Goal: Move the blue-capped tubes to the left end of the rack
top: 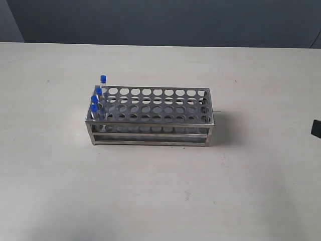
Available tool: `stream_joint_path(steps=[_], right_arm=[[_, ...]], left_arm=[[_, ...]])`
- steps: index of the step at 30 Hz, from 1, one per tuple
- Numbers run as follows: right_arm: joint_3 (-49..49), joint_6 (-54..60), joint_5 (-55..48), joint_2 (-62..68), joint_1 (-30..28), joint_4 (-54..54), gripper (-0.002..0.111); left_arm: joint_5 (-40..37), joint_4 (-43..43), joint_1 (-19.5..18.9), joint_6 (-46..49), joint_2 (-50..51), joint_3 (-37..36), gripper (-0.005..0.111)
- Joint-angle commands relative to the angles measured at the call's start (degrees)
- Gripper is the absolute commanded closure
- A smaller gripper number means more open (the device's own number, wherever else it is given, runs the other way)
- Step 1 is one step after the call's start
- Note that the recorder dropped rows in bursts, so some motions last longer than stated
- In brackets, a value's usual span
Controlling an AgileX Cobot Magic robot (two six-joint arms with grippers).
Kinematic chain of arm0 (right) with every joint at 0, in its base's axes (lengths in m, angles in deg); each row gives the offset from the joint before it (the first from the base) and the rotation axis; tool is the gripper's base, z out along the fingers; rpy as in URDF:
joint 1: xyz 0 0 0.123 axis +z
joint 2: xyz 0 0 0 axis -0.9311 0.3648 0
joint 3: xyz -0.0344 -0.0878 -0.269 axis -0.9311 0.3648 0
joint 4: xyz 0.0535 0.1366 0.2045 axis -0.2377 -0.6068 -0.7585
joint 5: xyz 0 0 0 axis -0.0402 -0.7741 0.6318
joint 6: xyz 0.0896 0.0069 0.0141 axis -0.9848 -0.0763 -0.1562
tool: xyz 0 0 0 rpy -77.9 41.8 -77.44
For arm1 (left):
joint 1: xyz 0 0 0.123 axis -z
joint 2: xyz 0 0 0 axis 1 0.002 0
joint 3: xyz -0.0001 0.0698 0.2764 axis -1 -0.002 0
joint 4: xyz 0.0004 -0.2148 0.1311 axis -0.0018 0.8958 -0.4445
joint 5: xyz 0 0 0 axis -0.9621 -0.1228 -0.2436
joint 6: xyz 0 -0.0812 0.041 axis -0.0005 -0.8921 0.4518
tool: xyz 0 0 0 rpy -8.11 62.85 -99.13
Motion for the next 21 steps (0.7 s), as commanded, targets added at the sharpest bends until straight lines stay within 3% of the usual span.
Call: stream_joint_path(steps=[1, 8, 14, 21], right_arm=[[0.0, -0.1, -0.3, -0.3, 1.5, -0.3, 0.108], [5.4, -0.1, 7.9, -2.7, 4.4, -0.3, 0.108], [14.7, -0.1, 13.7, -13.1, 4.4, -0.4, 0.108], [20.6, -0.1, 12.3, -27.8, -2.2, -12.6, 0.108]], left_arm=[[0.1, -0.1, 0.2, 0.0, -0.3, 0.2, 0.106], [0.1, -0.1, 0.1, 0.0, -0.3, 0.2, 0.106], [0.1, -0.1, 0.1, 0.0, -0.3, 0.2, 0.106], [0.1, -0.1, 0.1, 0.0, -0.3, 0.2, 0.106]])
